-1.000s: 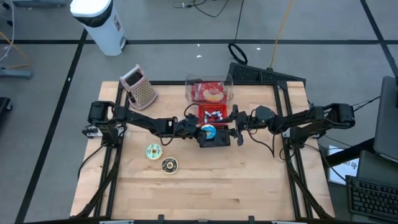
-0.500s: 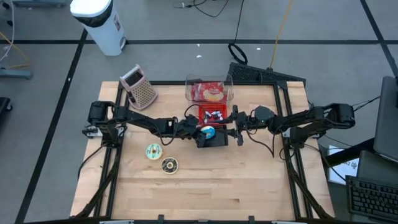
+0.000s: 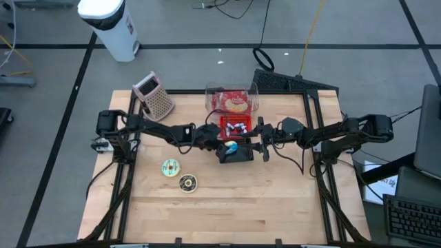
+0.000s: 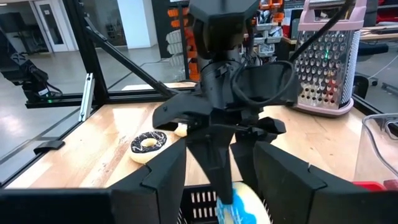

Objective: Pick & Place Food Item
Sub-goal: Put the blue doughnut into the black bin, then put the green doughnut into the black bin

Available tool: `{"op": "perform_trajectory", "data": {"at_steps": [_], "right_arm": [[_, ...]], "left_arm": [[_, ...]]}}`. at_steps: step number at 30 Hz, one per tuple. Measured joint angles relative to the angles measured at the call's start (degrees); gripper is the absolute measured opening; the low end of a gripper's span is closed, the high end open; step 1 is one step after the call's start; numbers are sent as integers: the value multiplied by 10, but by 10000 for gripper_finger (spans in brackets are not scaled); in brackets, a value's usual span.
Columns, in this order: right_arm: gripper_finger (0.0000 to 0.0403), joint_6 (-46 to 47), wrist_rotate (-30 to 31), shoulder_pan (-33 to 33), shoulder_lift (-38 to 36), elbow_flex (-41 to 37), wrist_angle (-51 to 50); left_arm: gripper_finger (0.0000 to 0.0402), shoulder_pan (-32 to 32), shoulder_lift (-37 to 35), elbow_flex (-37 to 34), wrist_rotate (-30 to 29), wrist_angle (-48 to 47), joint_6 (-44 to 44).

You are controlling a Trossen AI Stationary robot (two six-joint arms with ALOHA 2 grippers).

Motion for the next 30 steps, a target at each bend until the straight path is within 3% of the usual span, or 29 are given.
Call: {"op": "perform_trajectory", "data": {"at_steps": [21, 30], "right_arm": [[176, 0, -1, 0, 0, 0, -16], [176, 0, -1, 0, 0, 0, -21]], "left_arm": [[232, 28, -23, 0, 23, -27, 55], [232, 35, -86, 0, -44, -120, 95]]}}
